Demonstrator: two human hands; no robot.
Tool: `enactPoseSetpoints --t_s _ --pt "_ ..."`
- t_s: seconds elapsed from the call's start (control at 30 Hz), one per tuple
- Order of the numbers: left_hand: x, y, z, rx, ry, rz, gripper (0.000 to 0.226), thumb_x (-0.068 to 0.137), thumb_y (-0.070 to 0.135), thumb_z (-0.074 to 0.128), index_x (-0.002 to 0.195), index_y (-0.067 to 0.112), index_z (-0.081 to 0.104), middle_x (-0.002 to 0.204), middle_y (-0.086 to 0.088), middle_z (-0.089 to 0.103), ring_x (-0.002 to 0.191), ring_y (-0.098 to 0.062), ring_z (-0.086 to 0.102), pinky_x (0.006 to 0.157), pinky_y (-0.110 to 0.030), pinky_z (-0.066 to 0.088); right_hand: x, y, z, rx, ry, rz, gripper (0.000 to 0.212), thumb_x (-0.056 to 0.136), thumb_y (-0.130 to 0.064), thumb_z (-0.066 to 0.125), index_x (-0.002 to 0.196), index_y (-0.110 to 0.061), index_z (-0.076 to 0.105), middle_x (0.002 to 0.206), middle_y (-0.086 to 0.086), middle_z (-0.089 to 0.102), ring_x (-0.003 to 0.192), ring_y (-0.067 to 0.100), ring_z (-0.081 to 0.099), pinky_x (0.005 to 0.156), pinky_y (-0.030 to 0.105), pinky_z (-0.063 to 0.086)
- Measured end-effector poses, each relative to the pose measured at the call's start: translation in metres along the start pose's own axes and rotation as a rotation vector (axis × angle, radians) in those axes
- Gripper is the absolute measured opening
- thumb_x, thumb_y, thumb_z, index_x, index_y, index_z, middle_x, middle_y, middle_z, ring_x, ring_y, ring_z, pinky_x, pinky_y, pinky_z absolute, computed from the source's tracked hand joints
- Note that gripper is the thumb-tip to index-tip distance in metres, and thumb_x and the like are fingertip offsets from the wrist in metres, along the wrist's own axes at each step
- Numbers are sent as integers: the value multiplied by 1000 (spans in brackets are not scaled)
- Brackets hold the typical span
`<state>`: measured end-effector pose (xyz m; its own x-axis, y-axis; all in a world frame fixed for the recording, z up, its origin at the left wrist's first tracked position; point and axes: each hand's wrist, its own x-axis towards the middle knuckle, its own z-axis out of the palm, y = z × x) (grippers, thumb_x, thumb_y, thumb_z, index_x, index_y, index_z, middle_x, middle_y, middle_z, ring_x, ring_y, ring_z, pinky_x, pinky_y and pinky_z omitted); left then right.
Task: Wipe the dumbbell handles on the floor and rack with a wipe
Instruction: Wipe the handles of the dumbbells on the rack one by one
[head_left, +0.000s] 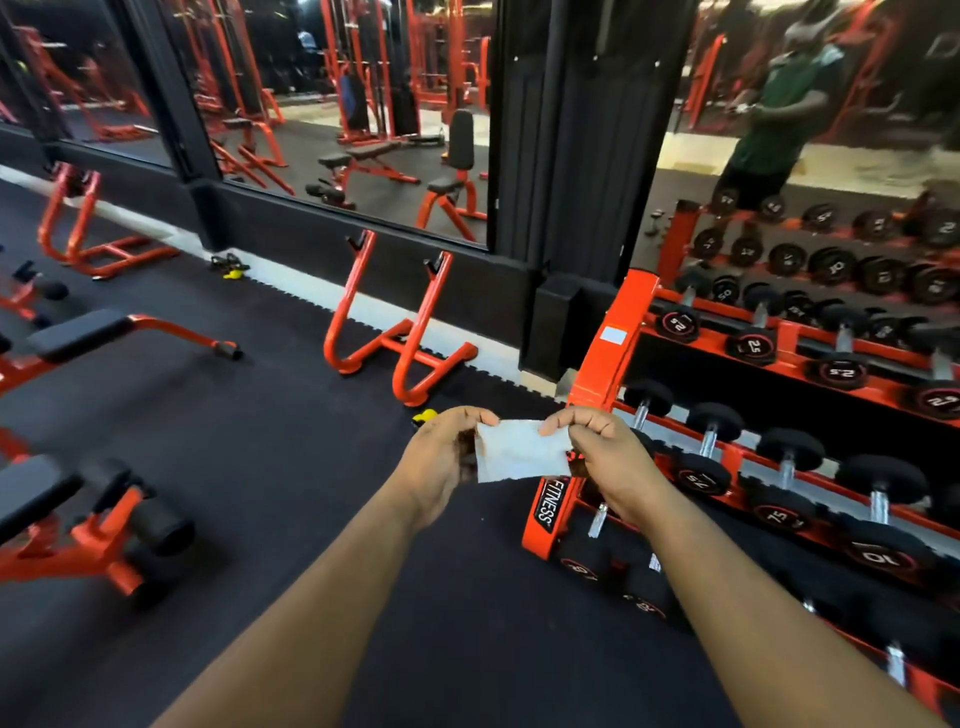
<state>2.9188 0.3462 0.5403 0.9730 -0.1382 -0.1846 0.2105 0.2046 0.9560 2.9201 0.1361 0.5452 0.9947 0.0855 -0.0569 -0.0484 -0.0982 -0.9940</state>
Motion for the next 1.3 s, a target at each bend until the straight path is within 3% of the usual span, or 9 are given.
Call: enactPoseSetpoints --t_s 0.13,0.23,0.47,0.57,0.67,0.8,0.87,1.0,1.3 --pt "29 4 -9 -13 -86 -43 36 103 44 50 102 14 70 116 -10 70 99 -27 67 90 -46 55 18 -1 2 -49 69 -33 32 100 -15 50 87 -20 79 98 -1 74 94 22 68 77 36 56" --pt "42 1 -4 -1 -131 -18 19 96 15 69 114 11 64 115 -10 72 102 -25 69 85 -38 59 22 3 0 -57 89 -104 14 94 -32 68 90 -22 77 96 -5 74 87 11 66 79 31 52" --pt "72 -5 29 154 -54 79 42 92 -5 64 124 22 65 117 -10 70 104 -22 68 87 -37 56 31 22 -43 28 55 -61 32 85 -1 77 110 -15 61 108 17 62 80 22 69 66 39 60" --pt "84 -1 53 300 -92 163 47 94 -8 61 131 20 61 116 -3 70 104 -4 68 89 -25 56 33 29 -81 -188 32 -26 39 89 -1 71 119 -25 59 103 12 65 84 19 70 74 47 62" --pt "96 4 86 467 -193 185 57 92 -7 61 139 25 53 111 0 63 94 11 63 81 -15 52 40 29 -117 -390 73 -97 38 96 -14 66 128 -32 58 112 -10 65 103 -5 60 92 26 52" --pt "122 7 130 637 -369 234 65 89 -6 62 137 34 49 106 -5 66 101 -9 67 84 -27 54 55 15 -145 -434 -105 -117 27 96 -38 67 123 -33 63 111 -15 67 102 -7 62 88 19 49" --pt "136 7 156 650 -338 272 62 89 -2 64 136 34 49 108 -3 69 104 -13 68 86 -30 56 61 21 -165 -369 -145 -95 5 98 -25 67 102 -24 68 92 -8 74 82 2 68 74 25 52" --pt "147 -11 189 374 -149 176 37 97 22 69 132 26 54 114 6 69 106 -12 68 84 -30 59 68 35 -197 -14 -3 10 15 101 -15 61 113 -11 67 101 10 77 90 28 75 66 39 60" --pt "194 -49 235 198 -164 16 17 100 9 61 115 12 69 96 -18 68 71 -26 60 58 -33 54 107 58 -244 269 112 55 20 99 -7 60 118 -10 67 97 8 76 80 18 72 64 28 59"
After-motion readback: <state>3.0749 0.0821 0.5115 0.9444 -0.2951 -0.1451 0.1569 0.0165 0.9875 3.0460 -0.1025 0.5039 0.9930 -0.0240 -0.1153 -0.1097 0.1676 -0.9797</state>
